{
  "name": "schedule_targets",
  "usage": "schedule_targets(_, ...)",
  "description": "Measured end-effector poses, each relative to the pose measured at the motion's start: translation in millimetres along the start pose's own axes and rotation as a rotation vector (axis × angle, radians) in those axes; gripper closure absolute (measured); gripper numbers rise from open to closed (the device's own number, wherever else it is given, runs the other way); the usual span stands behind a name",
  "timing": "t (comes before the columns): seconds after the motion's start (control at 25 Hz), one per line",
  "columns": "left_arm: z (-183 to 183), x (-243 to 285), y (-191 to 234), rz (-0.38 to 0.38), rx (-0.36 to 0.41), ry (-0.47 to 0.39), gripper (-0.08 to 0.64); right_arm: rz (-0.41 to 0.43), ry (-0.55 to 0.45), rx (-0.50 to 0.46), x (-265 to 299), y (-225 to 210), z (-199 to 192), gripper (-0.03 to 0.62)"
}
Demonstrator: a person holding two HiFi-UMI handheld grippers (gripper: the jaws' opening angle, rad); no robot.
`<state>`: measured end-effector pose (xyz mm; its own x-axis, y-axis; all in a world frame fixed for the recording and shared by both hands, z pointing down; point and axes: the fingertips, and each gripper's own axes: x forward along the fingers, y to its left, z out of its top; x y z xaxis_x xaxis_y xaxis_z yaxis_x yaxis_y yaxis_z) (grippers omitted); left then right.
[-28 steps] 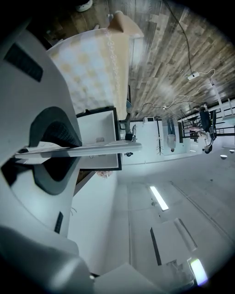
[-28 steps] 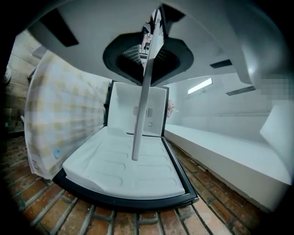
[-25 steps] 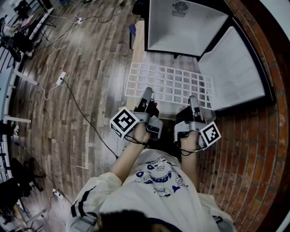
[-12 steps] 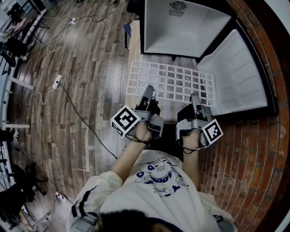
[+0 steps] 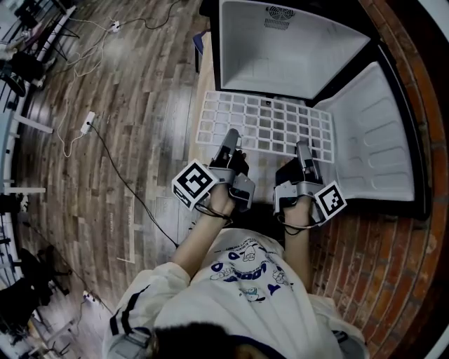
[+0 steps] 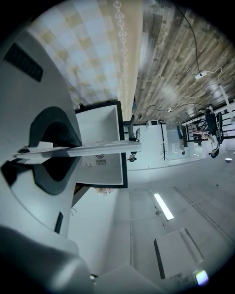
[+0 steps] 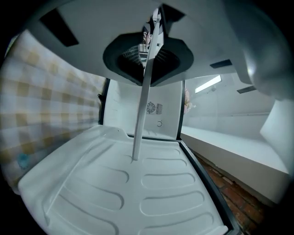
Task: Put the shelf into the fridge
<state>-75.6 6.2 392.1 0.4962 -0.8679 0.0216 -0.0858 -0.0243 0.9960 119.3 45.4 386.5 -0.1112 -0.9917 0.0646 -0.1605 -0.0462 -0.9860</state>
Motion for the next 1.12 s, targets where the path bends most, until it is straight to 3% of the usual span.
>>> schedule_targets(0.36, 5.2, 20.8, -10.6, 0.007, -0.014, -0.028, 0.523, -0.005, 0.03, -0.004, 24.7, 13.1, 12.1, 0.537)
schedule_targets(0.6, 9.0, 135.1, 31.0, 0.052, -0.012, -0.054, 0.523, -0.038, 0.069, 0.03, 129.3, -36.3, 67.1, 0.537)
schedule_targets(1.12, 8.4, 132.3, 35.3, 0.046, -0.024, -0.055, 0.522, -0.038, 0.077, 0.018, 127.9, -34.9, 65.7, 0.537)
